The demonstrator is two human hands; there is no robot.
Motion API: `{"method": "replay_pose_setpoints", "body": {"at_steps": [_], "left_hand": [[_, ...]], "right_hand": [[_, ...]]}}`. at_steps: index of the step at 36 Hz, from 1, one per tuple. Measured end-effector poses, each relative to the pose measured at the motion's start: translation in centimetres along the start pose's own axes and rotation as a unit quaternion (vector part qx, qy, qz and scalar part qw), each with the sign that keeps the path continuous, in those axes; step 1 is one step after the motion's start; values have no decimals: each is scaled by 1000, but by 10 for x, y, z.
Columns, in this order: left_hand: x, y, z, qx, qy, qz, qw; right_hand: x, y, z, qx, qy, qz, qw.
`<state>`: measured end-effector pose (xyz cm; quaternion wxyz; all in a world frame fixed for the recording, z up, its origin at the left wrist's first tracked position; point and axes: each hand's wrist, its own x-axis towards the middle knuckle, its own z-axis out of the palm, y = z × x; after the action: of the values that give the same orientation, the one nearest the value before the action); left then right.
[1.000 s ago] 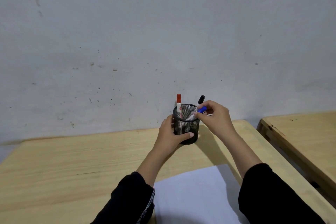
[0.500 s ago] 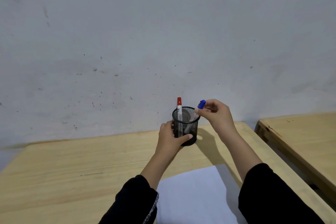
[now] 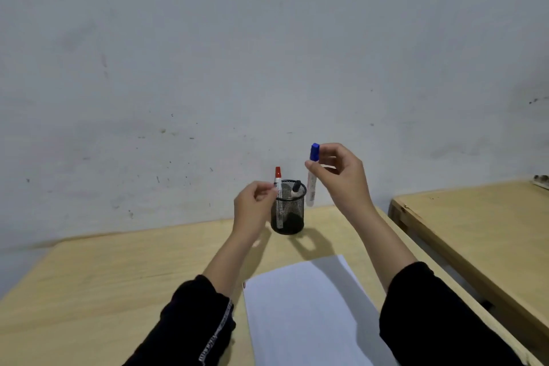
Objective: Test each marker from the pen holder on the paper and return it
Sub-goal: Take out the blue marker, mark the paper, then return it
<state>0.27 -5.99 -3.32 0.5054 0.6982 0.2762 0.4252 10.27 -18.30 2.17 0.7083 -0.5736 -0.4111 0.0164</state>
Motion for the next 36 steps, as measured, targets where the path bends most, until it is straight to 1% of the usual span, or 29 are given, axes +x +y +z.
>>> {"method": "replay_pose_setpoints", "body": {"at_steps": [3,5,9,12,16,20,24,28,31,34,36], "left_hand": [[-8,28,-11,-30,-29,47,998],[-16,45,-17,-35,-46,61,996],[-36,69,-24,-5,-84,42,996],[-50,73,-24,38,-107,33,993],[-65,68,-23,76,-110,38,990],[-69,60,-23,85,-111,29,990],[-67,55,-23,74,-112,31,991],[-61,50,-31,16,-95,17,995],[-56,44,-42,-28,-76,9,997],[-54,36,-52,-83,-59,-12,995],[-56,30,-57,-126,-51,-29,990]], "right_hand": [[-16,2,1,-35,-19,11,999],[-27,3,1,-52,-28,22,998],[-45,4,2,-97,-54,19,994],[-55,7,0,-138,-78,-5,987],[-66,9,-1,-203,-111,-40,972],[-71,8,-6,-236,-141,-44,961],[-70,5,-11,-229,-164,-7,959],[-67,3,-20,-208,-190,51,958],[-65,8,-29,-195,-202,76,957],[-65,12,-35,-149,-197,85,965],[-65,14,-36,-93,-171,94,976]]}}
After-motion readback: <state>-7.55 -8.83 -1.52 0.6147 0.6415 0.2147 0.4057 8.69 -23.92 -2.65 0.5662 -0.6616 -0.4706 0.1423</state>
